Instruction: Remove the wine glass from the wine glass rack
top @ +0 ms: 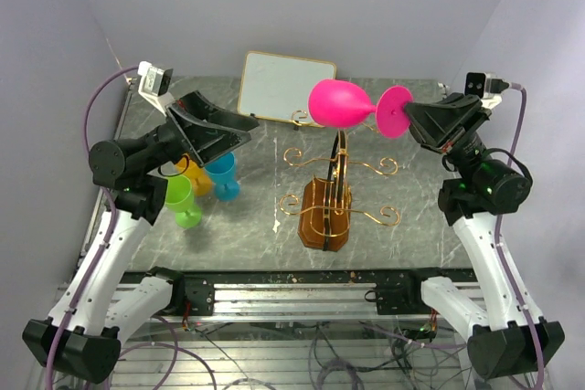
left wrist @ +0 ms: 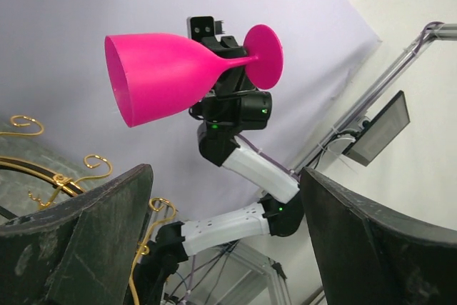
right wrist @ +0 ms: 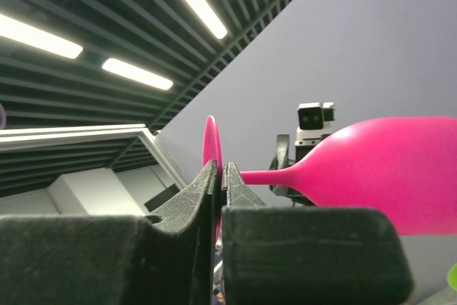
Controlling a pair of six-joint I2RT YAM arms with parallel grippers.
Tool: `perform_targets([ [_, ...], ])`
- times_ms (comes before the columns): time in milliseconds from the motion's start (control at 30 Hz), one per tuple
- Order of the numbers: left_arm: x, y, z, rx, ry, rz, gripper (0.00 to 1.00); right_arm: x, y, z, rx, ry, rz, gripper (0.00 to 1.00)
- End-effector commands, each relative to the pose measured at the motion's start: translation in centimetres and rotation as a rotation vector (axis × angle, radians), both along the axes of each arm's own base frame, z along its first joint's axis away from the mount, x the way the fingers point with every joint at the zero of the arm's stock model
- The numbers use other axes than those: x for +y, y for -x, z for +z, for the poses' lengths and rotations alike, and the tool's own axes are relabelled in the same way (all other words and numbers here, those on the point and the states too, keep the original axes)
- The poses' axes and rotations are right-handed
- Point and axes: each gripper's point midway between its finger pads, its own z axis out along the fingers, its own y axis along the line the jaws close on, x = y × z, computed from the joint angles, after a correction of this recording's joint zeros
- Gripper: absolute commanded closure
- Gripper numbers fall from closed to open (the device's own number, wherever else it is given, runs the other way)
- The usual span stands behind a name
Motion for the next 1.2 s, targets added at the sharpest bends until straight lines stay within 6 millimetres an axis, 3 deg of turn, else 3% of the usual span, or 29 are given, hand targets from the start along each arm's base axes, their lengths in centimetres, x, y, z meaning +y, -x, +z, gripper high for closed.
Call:
perform_targets([
  [0,-0.1,1.4,0.5,-0.012,0.041,-0.07,0.05,-0.4,2.8,2.6,-0.075,-0.08,0.108,1.0],
  [133,-0.7,1.8,0.4,-0.002,0.062,-0.103,0.05,0.6,2.9,2.8,-0.054,-0.098,0.174,1.0],
  [367,-2.2,2.2,-0.5,0.029,0.04,-0.154,0.06,5.5,5.0,2.3,-0.073,-0.131,0.354,1.0],
  [700,-1.3,5.1,0.6,-0.001,0.115,-0.233,0.14,6.7,3.8,1.3,-0.041,-0.16,0.33,1.0],
  [933,0.1,7.2,1.8,-0.008,0.267,-0.382,0.34,6.9,3.5,0.5,-0.031,-0.215,0.377,1.0],
  [1167,0.6,7.9,2.7,-0.045,0.312,-0.427,0.73,6.6,3.0,-0.3,-0.01,-0.235,0.335,1.0],
])
